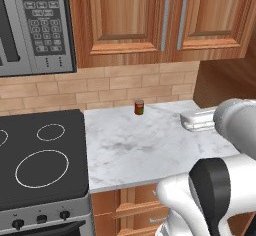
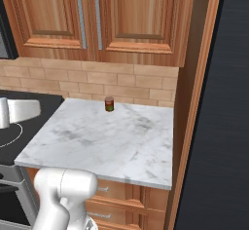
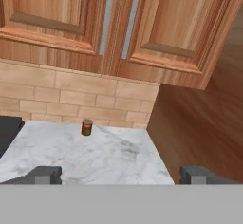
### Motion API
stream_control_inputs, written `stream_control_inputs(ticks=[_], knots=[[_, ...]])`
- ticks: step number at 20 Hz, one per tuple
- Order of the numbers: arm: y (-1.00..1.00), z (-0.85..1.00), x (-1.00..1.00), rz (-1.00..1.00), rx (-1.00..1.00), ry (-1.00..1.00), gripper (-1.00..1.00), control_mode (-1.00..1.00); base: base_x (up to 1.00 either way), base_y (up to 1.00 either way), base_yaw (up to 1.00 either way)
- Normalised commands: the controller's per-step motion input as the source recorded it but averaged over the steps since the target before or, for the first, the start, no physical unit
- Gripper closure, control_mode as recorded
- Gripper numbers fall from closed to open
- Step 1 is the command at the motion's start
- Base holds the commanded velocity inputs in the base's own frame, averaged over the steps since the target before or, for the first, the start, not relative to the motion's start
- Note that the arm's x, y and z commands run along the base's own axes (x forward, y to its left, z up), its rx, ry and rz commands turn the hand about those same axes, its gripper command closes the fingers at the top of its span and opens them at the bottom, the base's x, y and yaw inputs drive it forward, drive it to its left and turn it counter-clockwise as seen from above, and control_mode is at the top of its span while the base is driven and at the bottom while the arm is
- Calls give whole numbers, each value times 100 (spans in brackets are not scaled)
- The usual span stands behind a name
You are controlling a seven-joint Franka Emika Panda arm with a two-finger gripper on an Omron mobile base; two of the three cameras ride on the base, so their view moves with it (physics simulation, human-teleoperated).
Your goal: Close all open cabinet doors.
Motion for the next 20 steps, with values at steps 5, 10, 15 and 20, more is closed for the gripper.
stream_control_inputs(ticks=[5,10,15,20], knots=[[-5,0,-10,0,6,0,-100,-100,0,0,0],[0,0,0,0,0,0,-100,-100,0,0,0],[0,0,-16,0,0,-1,-100,-100,0,0,0],[0,-1,-8,0,0,-1,-100,100,-53,28,0]])
